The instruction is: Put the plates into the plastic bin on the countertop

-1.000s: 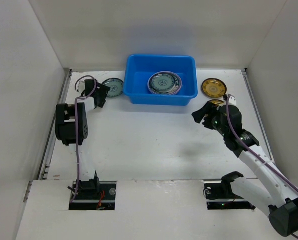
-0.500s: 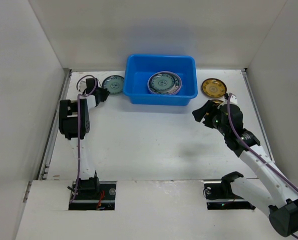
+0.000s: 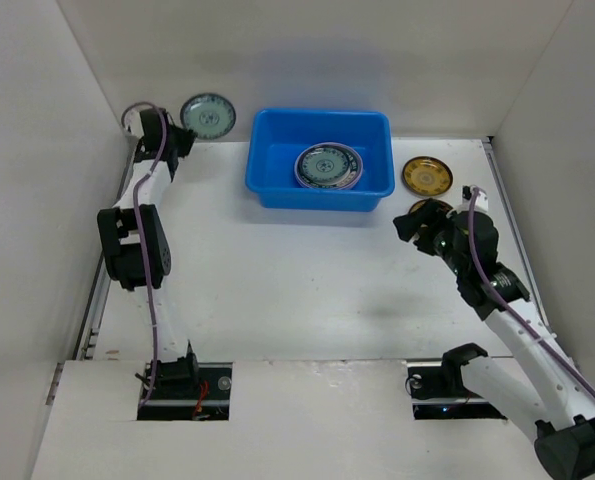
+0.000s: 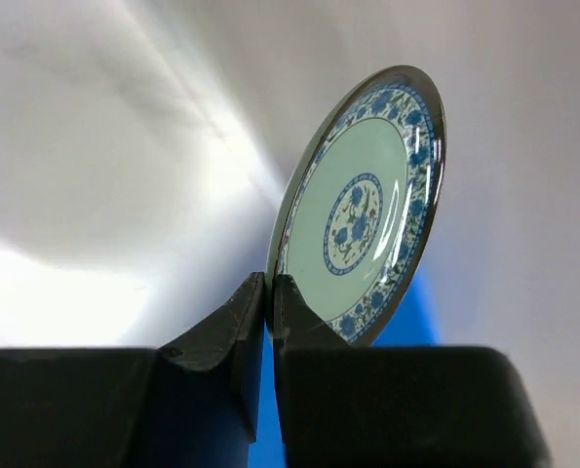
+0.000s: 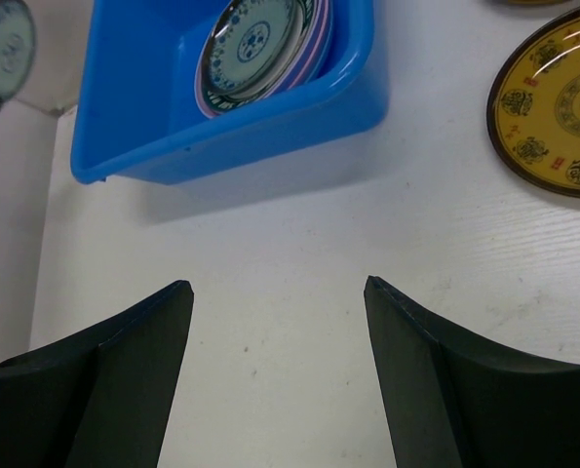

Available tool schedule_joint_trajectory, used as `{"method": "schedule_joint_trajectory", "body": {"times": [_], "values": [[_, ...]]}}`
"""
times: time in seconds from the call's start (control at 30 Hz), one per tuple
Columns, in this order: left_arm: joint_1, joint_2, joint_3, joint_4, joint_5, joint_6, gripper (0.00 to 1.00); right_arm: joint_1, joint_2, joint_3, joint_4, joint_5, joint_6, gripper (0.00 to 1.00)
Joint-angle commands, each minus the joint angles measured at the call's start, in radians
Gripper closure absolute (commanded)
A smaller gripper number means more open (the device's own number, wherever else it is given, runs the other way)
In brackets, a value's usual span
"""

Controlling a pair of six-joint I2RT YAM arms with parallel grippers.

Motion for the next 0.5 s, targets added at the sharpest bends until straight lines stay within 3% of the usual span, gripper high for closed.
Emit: {"method": "schedule_joint_trajectory", "body": {"times": [0.0,0.27,0.47], "values": [[-0.096,-0.111,0.158,-0.025,0.094,0.08,0.98,-0.031,-0.041,0.018,-0.004,0.014,-0.005,0.23],[-0.291,0.03,0.377,-0.102,0.24,0.193,0.95,-0.126,-0.104,-0.002,-0.081,0.03,0.029,0.23],[-0.377,0.137,0.432,-0.076,0.283,0.268,0.94,-0.153,-0.163,-0.007,-0.135,0.037,0.032,0.23]]}}
